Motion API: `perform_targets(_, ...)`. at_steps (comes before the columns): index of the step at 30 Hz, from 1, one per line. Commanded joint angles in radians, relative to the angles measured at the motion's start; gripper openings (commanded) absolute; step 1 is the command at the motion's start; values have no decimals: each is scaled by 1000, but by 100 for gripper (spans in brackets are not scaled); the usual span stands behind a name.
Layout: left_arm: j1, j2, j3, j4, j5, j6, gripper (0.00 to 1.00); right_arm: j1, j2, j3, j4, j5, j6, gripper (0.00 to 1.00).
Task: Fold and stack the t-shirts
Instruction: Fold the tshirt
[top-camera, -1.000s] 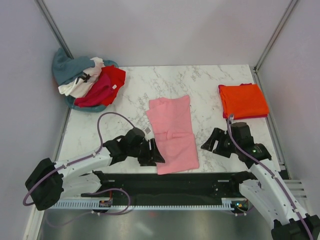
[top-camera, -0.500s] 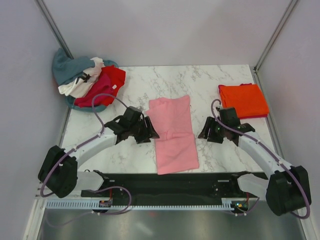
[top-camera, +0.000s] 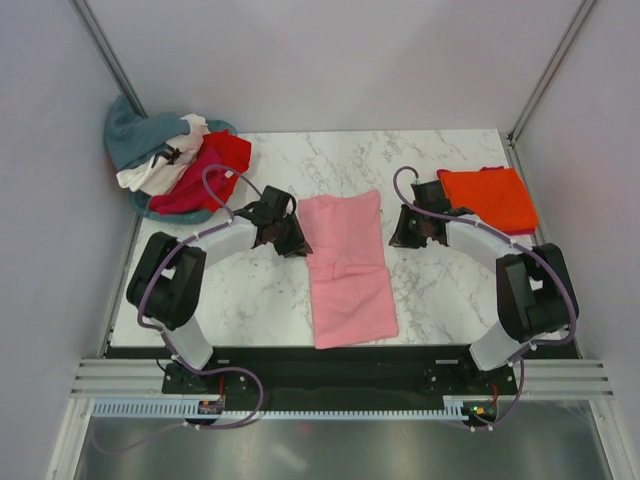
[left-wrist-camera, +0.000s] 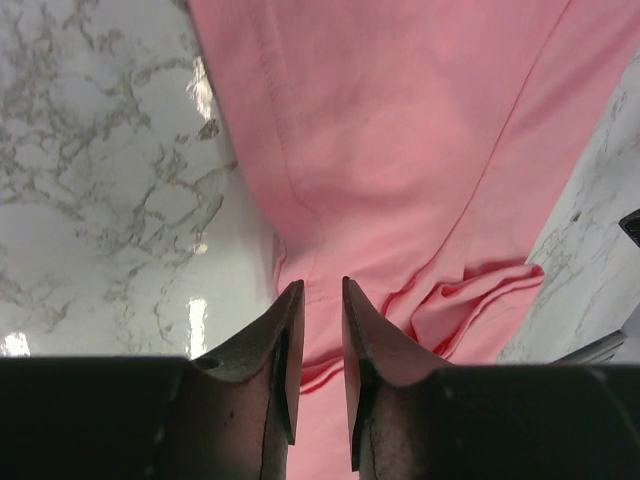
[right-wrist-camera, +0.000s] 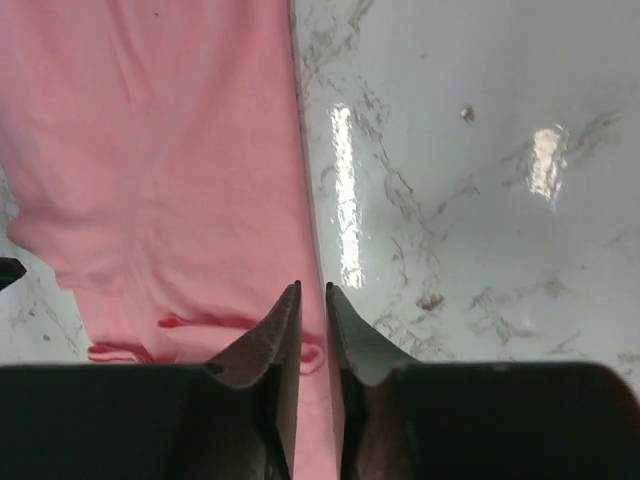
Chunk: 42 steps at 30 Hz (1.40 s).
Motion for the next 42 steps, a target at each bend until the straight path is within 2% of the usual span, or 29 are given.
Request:
perform_targets(1,20,41,70,35,-25,45,28,31,78,93,70,-18,-9,20)
perform_targets(3,26,52,93,38,-16,48,22,46,113,138,72,-29,-11,16)
perform_targets(10,26,78,158,41,-19,68,14,83,237,230,75,-28,-6,11)
perform_targets(18,36,226,254,40,9,74,3,86,351,313,76,-12,-3,2)
perform_targets(27,118,363,367,33,26,80,2,86,454,408,66,46,9,0)
perform_targets(33,170,461,533,-5,92,77,2,85,507,494,61,52,24,0)
perform_targets(35,173,442,550,-13,107,74,3,85,506,514,49,48,24,6)
perform_targets(36,171,428,544,-13,115,74,4,85,482,509,50,40,23,14)
perform_targets(37,173,409,521,-13,116,71,5,85,466,502,55,34,18,29)
perform_targets(38,171,367,504,-13,118,72,6,86,449,477,61,28,15,35)
perform_targets(40,170,319,447,-11,115,74,8,86,393,449,70,23,6,40)
perform_targets(42,164,250,404,-11,118,77,11,86,357,403,69,3,-3,40)
